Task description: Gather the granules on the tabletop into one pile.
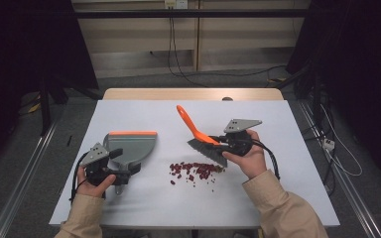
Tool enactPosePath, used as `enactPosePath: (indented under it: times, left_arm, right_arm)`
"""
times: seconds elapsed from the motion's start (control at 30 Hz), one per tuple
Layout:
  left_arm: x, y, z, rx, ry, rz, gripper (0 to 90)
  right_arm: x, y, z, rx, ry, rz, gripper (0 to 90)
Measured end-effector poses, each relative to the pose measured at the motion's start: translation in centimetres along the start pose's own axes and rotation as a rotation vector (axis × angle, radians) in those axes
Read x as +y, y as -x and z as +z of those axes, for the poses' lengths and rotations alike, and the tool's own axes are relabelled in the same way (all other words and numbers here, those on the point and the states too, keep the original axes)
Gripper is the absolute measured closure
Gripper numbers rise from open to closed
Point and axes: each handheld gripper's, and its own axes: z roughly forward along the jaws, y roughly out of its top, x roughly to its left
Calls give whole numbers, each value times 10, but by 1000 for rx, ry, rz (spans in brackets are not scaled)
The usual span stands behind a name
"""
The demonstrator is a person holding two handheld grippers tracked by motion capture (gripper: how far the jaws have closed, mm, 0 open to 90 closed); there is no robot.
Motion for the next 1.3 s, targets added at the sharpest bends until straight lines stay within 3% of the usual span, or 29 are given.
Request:
enactPosePath:
  times: [0.17, 0.4, 0.57, 0.83, 1.03, 1.3]
  left_arm:
    - [0, 0, 0, -1, 4, -1, 54]
    - [0, 0, -1, -1, 7, 2, 54]
    - [1, 0, -1, -1, 10, 1, 54]
    - [1, 0, -1, 0, 10, 1, 54]
    - [1, 0, -2, 2, 9, 5, 54]
    - [2, -1, -3, 3, 18, 3, 54]
  right_arm:
    - [3, -14, 9, 13, 25, 93, 712]
    - [6, -32, 22, 40, 29, 133, 712]
    - [5, -43, 30, 38, 1, 135, 712]
    - [3, -59, 41, 59, -15, 179, 713]
    - [2, -69, 50, 42, -6, 243, 713]
    - [4, -87, 68, 35, -1, 289, 713]
